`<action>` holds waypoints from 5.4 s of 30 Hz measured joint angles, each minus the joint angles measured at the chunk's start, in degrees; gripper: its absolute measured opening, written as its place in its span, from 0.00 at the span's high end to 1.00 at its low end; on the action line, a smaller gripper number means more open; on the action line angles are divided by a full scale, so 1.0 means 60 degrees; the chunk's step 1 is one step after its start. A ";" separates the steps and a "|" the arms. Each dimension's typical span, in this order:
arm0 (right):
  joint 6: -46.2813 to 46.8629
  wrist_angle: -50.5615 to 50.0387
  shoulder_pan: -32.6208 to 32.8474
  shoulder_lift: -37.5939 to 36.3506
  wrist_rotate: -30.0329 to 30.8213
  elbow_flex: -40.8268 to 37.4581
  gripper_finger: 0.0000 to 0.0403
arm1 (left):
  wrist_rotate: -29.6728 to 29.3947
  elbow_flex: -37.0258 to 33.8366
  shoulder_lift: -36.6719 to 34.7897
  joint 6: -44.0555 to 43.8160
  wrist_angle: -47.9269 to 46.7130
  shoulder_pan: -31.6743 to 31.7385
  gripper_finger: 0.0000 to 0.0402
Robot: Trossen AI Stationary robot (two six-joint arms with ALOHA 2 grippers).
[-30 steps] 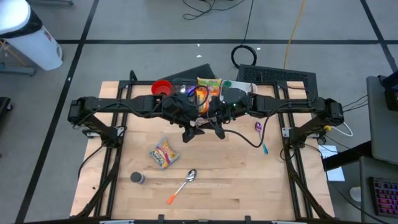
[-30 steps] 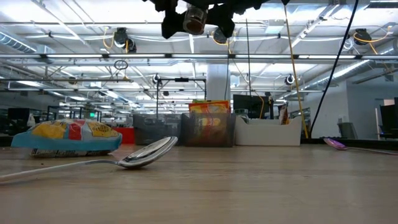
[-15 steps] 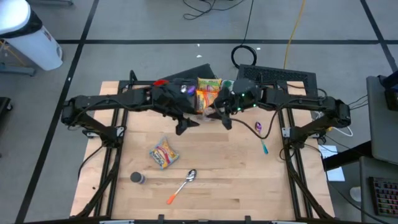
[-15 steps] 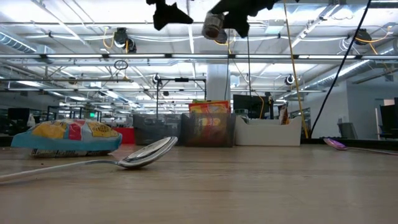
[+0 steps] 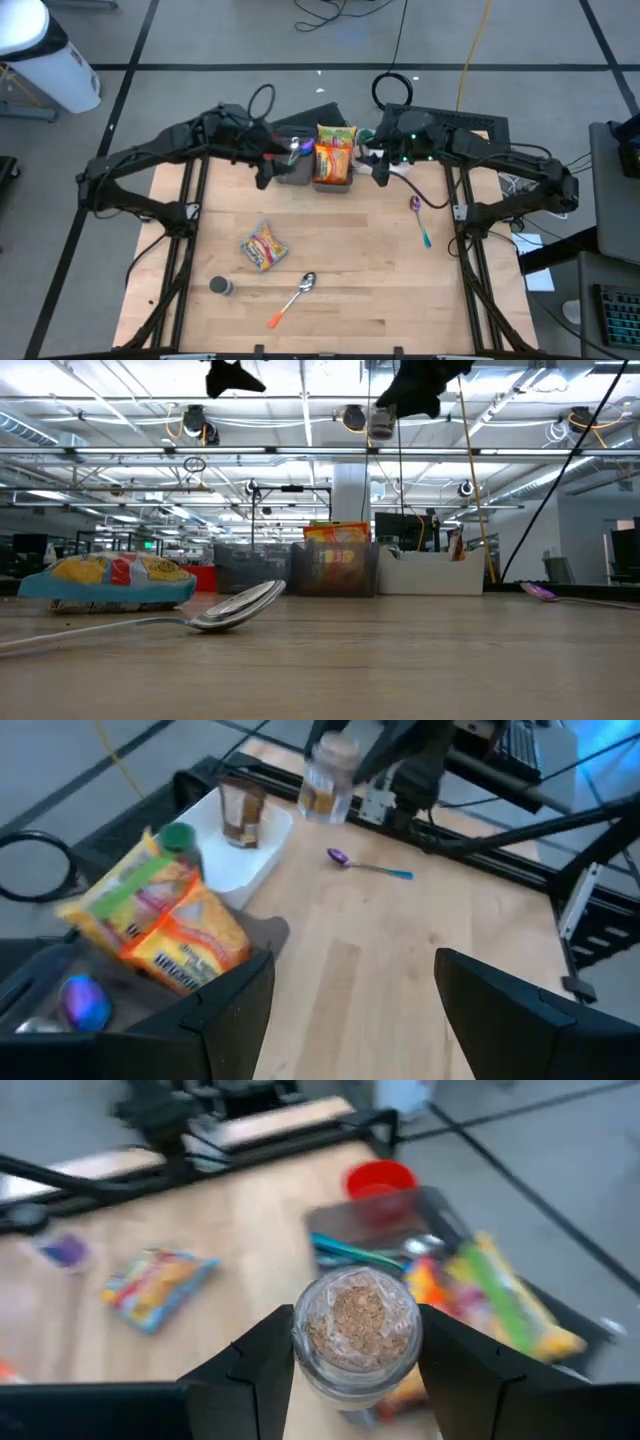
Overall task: Pick & Place Food Item
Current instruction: Put the brown seasoning bottle into the white bin, then put the purple and blue spoon into the left black bin
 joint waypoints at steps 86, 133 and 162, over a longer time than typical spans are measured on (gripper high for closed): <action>-0.1123 0.5431 -0.4753 0.3327 -0.0046 -0.4550 0.58 | -0.1008 -0.6245 -0.0646 -0.4153 0.9747 -0.0407 0.30; -0.1180 0.6268 -0.4172 0.2672 0.0482 -0.4557 0.45 | -0.1028 -0.6242 -0.0646 -0.4358 0.9773 -0.0407 0.30; 0.4060 0.8500 -0.1480 -0.1110 0.1425 -0.4557 0.47 | -0.1219 -0.6242 -0.0653 -0.4749 0.9990 -0.0407 0.30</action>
